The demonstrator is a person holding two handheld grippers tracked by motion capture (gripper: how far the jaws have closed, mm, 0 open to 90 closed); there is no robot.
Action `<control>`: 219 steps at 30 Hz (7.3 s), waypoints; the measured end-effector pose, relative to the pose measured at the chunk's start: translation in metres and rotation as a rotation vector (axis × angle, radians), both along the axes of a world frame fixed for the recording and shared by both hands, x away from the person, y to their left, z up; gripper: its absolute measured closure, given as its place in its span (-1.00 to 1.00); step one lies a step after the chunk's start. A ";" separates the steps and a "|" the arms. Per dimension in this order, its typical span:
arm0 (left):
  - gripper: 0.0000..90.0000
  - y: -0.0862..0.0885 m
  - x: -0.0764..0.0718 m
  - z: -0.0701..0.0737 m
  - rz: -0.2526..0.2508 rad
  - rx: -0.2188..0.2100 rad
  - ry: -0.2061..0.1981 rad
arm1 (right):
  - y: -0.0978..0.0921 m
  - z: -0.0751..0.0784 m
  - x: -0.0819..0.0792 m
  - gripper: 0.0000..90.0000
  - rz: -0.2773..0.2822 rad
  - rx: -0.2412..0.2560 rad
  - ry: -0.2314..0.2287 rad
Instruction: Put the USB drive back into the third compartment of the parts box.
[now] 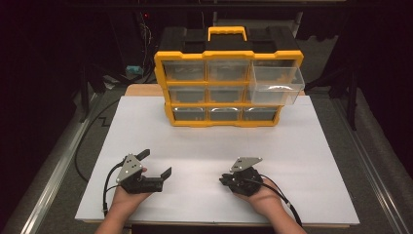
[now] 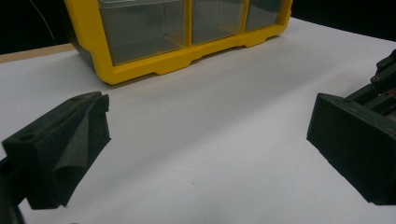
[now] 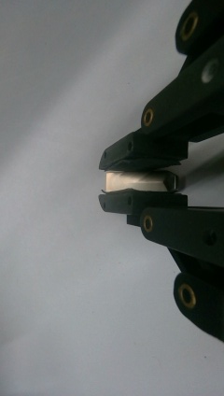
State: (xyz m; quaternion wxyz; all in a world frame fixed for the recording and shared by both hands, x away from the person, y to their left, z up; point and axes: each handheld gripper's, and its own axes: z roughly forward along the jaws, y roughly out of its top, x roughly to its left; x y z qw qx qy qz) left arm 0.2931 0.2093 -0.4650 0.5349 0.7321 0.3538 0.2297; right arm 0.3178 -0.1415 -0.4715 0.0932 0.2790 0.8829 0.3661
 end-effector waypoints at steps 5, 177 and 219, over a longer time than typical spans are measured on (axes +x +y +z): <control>-0.99 0.001 0.000 0.000 -0.003 0.005 0.000 | -0.001 0.001 0.000 0.78 0.005 0.002 -0.002; -0.99 -0.005 -0.004 -0.002 -0.083 -0.001 -0.040 | -0.083 0.175 0.054 0.78 0.131 -0.451 0.263; -0.99 -0.004 -0.004 -0.002 -0.090 0.001 -0.046 | -0.076 0.268 0.083 0.78 0.134 -0.458 0.243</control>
